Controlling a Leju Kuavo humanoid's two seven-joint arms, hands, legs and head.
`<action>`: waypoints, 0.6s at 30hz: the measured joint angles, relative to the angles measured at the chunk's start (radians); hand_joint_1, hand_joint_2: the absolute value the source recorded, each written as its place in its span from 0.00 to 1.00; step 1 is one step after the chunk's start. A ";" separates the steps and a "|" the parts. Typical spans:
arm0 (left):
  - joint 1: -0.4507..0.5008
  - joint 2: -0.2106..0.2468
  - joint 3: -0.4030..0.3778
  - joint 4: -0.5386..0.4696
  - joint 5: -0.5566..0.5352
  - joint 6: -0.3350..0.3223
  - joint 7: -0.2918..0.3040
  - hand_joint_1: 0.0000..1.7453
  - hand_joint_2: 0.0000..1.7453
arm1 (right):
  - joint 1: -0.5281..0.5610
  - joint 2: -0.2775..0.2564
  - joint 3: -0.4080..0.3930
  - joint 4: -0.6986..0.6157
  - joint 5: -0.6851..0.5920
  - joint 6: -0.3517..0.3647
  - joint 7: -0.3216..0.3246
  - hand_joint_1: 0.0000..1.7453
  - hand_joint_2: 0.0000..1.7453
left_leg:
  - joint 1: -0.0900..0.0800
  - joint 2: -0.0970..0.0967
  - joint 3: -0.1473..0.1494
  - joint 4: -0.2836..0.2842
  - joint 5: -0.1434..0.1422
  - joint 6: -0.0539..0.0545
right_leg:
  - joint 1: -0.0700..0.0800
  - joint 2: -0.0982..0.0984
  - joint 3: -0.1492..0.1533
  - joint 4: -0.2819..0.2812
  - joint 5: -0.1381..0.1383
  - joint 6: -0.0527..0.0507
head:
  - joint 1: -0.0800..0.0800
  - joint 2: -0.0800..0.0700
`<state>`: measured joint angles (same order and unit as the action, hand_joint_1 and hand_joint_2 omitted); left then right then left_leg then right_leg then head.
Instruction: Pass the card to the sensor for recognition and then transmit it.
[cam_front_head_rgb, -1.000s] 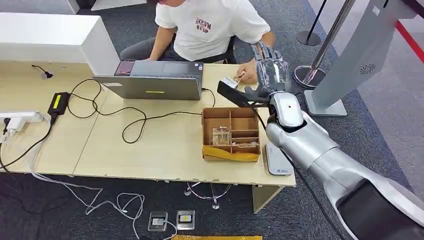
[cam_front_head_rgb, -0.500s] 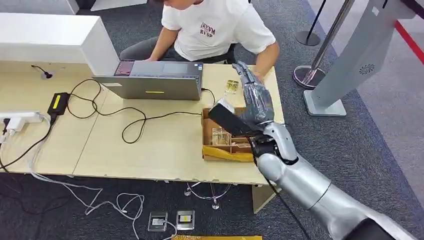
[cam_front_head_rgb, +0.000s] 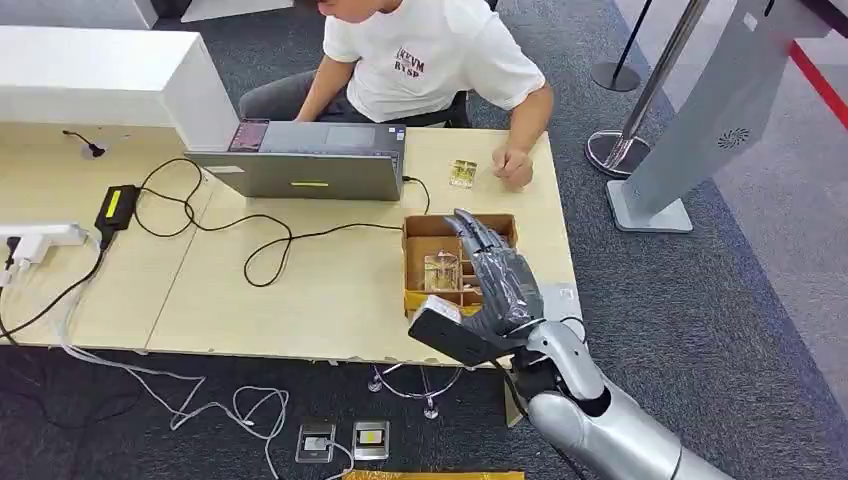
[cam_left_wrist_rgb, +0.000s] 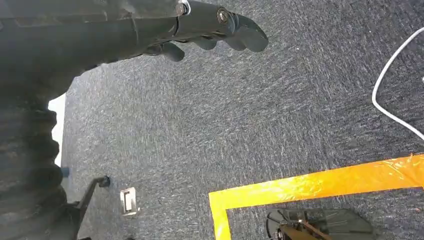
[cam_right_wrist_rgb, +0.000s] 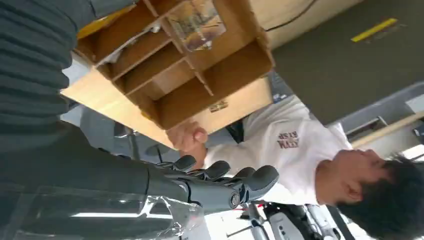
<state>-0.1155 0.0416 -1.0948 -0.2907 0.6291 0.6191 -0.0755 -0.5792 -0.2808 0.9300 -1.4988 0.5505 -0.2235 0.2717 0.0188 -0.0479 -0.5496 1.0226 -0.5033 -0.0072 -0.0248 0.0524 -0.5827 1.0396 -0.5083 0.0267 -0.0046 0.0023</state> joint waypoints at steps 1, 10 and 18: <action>0.000 0.000 0.000 0.000 0.000 0.000 0.001 0.00 1.00 | 0.004 -0.003 -0.002 0.000 0.008 0.010 0.011 0.00 1.00 | 0.000 0.000 0.000 0.000 0.000 0.000 | 0.000 0.000 0.000 0.000 0.000 0.000 | 0.000 0.000; -0.003 0.000 0.000 0.000 -0.003 0.002 0.028 0.00 1.00 | 0.036 -0.027 -0.005 0.060 0.109 0.050 0.119 0.00 1.00 | 0.000 0.001 0.000 0.000 0.000 0.000 | 0.000 0.000 0.000 0.000 0.000 0.000 | 0.000 0.000; -0.003 -0.001 -0.017 -0.005 -0.005 0.008 0.043 0.00 1.00 | 0.038 -0.029 -0.004 0.127 0.184 0.022 0.151 0.00 1.00 | 0.000 0.001 0.000 0.000 0.000 0.000 | 0.000 0.000 0.000 0.000 0.000 0.000 | 0.000 0.000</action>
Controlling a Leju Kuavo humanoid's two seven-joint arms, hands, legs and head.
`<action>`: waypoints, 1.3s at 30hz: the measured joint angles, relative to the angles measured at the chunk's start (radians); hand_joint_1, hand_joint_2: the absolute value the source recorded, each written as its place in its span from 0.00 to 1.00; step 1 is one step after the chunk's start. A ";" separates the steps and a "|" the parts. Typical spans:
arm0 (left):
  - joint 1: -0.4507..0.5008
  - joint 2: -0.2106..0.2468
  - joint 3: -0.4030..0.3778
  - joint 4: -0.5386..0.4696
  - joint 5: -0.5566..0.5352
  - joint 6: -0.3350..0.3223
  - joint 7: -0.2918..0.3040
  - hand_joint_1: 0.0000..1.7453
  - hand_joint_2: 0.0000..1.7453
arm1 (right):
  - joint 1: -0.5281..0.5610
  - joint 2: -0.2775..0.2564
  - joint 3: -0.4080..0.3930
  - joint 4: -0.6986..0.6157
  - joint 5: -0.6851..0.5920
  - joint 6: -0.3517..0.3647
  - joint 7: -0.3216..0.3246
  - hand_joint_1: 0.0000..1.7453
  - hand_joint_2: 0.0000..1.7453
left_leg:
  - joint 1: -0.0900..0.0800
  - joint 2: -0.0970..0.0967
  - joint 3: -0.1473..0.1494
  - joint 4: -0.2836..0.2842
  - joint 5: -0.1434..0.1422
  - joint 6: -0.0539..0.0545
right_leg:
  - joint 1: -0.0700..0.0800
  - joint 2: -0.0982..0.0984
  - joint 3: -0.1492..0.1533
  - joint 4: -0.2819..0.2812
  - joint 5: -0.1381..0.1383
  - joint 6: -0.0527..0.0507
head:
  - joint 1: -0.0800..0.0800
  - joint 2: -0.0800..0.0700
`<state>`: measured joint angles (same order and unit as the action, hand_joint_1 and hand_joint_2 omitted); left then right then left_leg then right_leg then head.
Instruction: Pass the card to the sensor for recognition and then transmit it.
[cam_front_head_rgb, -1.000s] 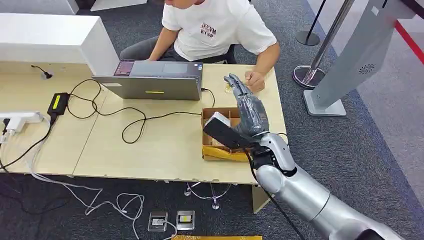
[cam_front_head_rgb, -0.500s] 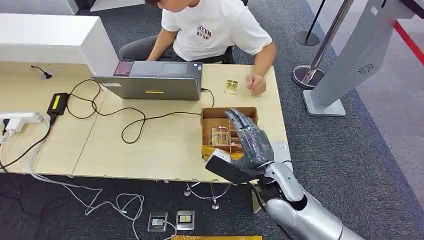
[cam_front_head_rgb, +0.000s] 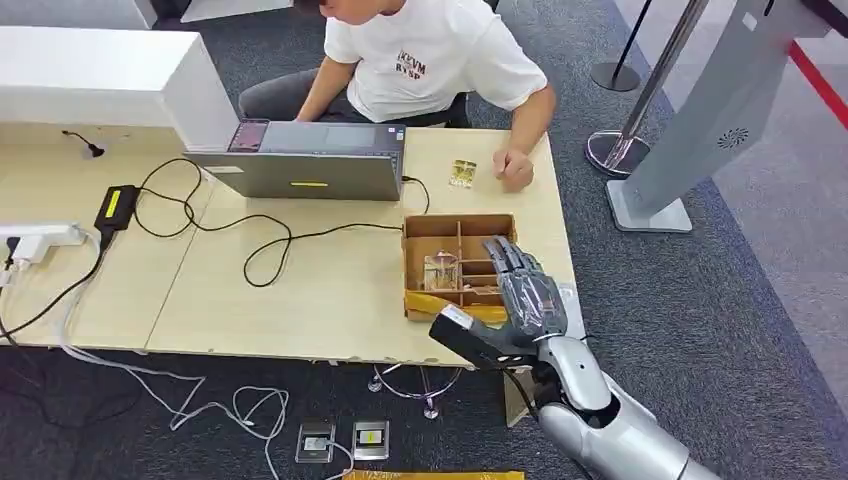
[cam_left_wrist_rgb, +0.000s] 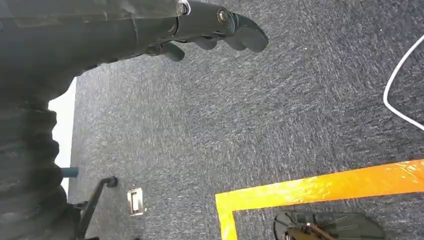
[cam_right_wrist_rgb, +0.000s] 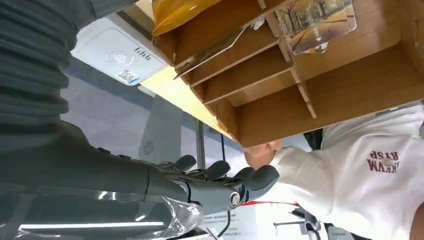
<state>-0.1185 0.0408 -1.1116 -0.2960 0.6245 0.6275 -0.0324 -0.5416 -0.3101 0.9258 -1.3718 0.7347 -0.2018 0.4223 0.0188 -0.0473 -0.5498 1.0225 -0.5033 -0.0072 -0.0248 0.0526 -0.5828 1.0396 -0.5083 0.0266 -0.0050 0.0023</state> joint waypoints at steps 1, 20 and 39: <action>0.000 0.000 -0.001 0.000 0.000 0.000 0.001 0.00 1.00 | 0.000 0.000 0.000 0.007 0.004 -0.006 0.000 0.00 1.00 | 0.000 0.000 0.000 0.000 0.000 0.000 | 0.000 0.000 0.000 0.000 0.000 0.000 | 0.000 0.000; -0.003 -0.001 -0.028 -0.018 -0.006 0.010 0.010 0.00 1.00 | -0.025 0.031 -0.019 0.176 0.011 -0.068 -0.045 0.00 1.00 | 0.000 -0.001 0.000 0.000 0.000 0.000 | 0.000 0.000 0.000 0.000 0.000 0.000 | 0.000 0.000; -0.006 -0.003 -0.033 -0.019 -0.003 0.016 0.012 0.00 1.00 | -0.070 0.086 -0.024 0.309 -0.002 -0.088 -0.094 0.00 1.00 | 0.000 -0.001 0.000 0.000 0.000 0.000 | 0.000 0.000 0.000 0.000 0.000 0.000 | 0.000 0.000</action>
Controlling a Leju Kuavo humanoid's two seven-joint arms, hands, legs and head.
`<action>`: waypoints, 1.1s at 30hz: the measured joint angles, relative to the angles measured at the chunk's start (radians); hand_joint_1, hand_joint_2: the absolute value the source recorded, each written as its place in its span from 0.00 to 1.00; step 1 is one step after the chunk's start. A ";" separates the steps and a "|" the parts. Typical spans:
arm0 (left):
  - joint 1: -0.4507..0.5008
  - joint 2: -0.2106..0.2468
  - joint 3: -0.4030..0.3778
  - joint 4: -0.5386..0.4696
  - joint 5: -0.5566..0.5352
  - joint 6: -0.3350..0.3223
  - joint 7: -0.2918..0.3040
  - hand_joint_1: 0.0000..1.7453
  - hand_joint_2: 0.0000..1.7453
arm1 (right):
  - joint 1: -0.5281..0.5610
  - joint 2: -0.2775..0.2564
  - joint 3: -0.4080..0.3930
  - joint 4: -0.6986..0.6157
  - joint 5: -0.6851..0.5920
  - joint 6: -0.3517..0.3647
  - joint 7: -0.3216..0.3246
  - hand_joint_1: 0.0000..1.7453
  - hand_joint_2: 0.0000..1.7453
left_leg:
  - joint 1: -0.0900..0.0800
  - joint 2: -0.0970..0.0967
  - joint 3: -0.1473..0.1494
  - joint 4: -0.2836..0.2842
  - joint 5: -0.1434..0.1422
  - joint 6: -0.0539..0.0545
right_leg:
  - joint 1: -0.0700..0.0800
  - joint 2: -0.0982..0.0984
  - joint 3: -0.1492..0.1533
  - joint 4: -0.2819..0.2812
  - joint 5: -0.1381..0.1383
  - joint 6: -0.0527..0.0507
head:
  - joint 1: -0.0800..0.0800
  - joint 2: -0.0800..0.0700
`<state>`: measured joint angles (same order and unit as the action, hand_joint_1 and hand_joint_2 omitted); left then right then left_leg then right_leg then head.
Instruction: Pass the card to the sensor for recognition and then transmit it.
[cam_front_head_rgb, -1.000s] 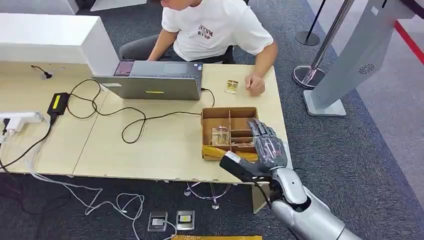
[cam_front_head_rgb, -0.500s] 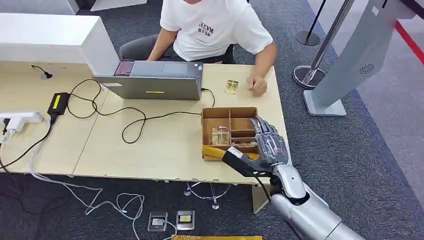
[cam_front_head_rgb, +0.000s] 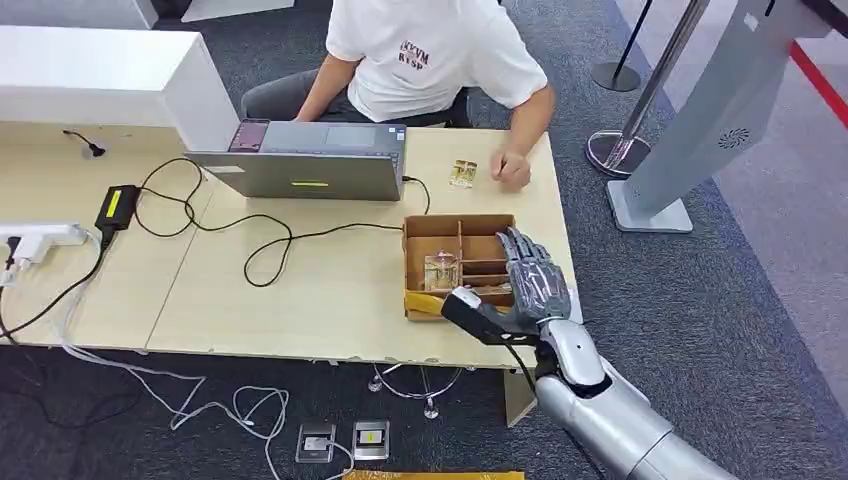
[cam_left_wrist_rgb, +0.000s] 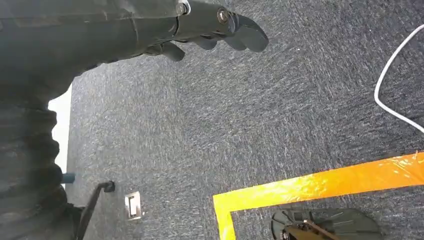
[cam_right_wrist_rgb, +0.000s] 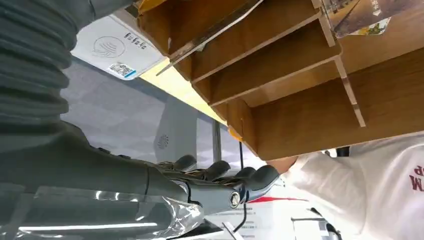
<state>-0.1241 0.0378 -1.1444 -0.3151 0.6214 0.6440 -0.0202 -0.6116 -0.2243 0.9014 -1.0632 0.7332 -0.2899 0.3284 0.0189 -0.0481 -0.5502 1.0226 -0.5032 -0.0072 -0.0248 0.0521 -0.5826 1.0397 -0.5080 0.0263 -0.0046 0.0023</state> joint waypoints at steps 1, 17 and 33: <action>0.000 0.000 0.000 0.000 0.001 0.000 0.000 0.00 1.00 | 0.000 0.002 0.000 0.003 0.000 0.001 -0.003 0.00 1.00 | 0.000 0.000 0.000 0.000 0.000 0.000 | 0.000 0.000 0.000 0.000 0.000 0.000 | 0.000 0.000; 0.000 0.000 0.000 0.000 0.015 0.000 0.000 0.00 1.00 | -0.016 0.028 0.001 0.082 -0.028 0.011 -0.017 1.00 1.00 | 0.000 0.000 0.000 0.000 0.000 0.000 | 0.000 0.000 0.000 0.000 0.000 0.000 | 0.000 0.000; 0.001 0.000 0.000 0.000 0.015 0.011 -0.002 0.00 1.00 | -0.015 0.028 0.001 0.108 -0.046 0.001 -0.027 1.00 1.00 | 0.000 0.000 0.000 0.000 0.000 0.000 | 0.000 0.000 0.000 0.000 0.000 0.000 | 0.000 0.000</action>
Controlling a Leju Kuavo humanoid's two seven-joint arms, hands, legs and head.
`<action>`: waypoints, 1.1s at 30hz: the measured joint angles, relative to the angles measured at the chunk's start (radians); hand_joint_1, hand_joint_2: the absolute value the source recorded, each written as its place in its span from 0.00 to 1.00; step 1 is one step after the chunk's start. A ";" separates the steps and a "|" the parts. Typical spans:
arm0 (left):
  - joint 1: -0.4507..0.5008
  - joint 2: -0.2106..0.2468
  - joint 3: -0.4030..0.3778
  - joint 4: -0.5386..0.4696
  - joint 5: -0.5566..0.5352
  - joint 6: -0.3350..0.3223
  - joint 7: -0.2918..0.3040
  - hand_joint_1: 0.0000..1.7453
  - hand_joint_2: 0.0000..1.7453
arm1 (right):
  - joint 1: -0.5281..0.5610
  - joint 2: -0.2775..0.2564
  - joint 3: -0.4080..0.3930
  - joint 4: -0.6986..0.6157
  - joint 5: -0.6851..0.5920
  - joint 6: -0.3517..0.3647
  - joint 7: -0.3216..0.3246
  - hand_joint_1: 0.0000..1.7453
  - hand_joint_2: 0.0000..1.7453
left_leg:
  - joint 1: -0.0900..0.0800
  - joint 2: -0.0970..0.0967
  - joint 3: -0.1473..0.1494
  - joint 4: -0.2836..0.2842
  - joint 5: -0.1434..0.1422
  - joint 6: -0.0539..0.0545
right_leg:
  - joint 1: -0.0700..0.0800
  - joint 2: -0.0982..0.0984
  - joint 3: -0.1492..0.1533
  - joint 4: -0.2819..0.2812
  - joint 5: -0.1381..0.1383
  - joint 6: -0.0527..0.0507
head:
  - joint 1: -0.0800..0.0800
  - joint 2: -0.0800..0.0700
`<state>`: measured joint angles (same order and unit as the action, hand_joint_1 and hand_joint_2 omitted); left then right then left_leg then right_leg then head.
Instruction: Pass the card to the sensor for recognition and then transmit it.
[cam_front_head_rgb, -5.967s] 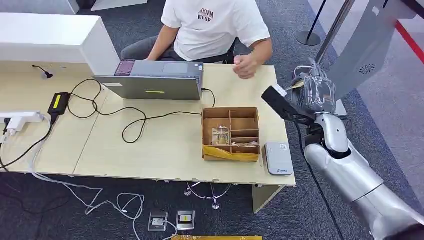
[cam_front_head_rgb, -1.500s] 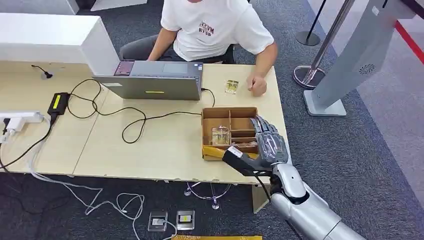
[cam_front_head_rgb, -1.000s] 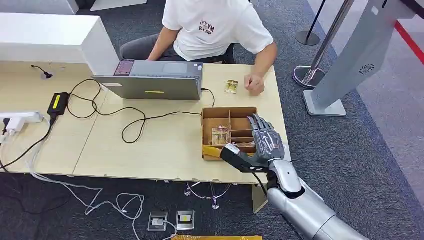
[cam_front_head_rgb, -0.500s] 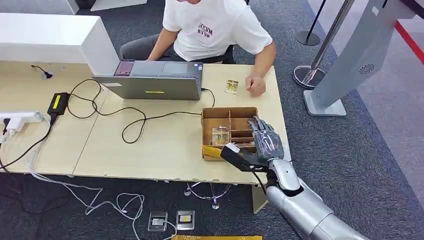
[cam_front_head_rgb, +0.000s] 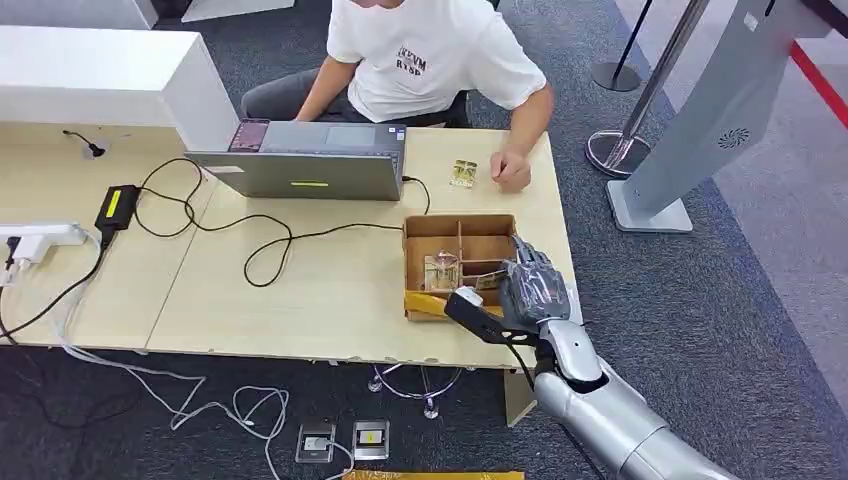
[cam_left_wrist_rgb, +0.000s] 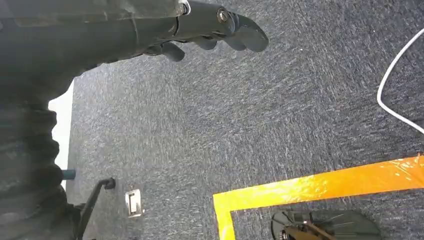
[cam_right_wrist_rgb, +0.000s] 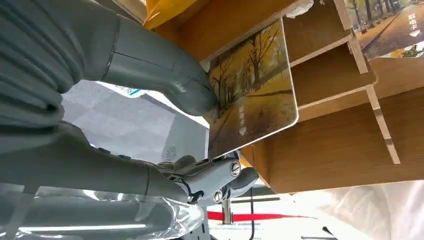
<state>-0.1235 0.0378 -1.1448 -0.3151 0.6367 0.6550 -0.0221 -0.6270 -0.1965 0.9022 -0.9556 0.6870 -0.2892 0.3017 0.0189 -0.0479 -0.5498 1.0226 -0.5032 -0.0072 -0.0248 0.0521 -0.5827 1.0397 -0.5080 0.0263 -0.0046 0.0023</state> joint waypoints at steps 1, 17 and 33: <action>0.000 0.000 0.000 0.000 0.000 0.001 0.000 0.00 1.00 | 0.000 0.000 0.000 0.000 0.000 0.000 -0.001 1.00 1.00 | 0.000 0.000 0.000 0.000 0.000 0.000 | 0.000 0.000 0.000 0.000 0.000 0.000 | 0.000 0.000; -0.001 -0.002 -0.004 0.000 -0.009 0.003 0.000 0.00 1.00 | 0.001 0.000 0.000 0.004 -0.005 -0.012 0.002 1.00 1.00 | 0.000 0.000 0.000 0.000 0.000 0.000 | 0.000 0.000 0.000 0.000 0.000 0.000 | 0.000 0.000; -0.012 -0.003 -0.024 0.000 -0.037 0.004 0.000 0.00 1.00 | -0.114 -0.025 -0.064 -0.020 0.002 -0.093 0.078 1.00 1.00 | 0.000 0.000 0.001 0.000 0.001 0.000 | 0.000 0.000 0.000 0.000 0.001 0.000 | 0.000 0.000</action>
<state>-0.1352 0.0351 -1.1688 -0.3155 0.5997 0.6588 -0.0221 -0.7414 -0.2216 0.8382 -0.9758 0.6893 -0.3826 0.3795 0.0187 -0.0475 -0.5493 1.0227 -0.5026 -0.0073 -0.0249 0.0523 -0.5827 1.0397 -0.5069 0.0259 -0.0046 0.0023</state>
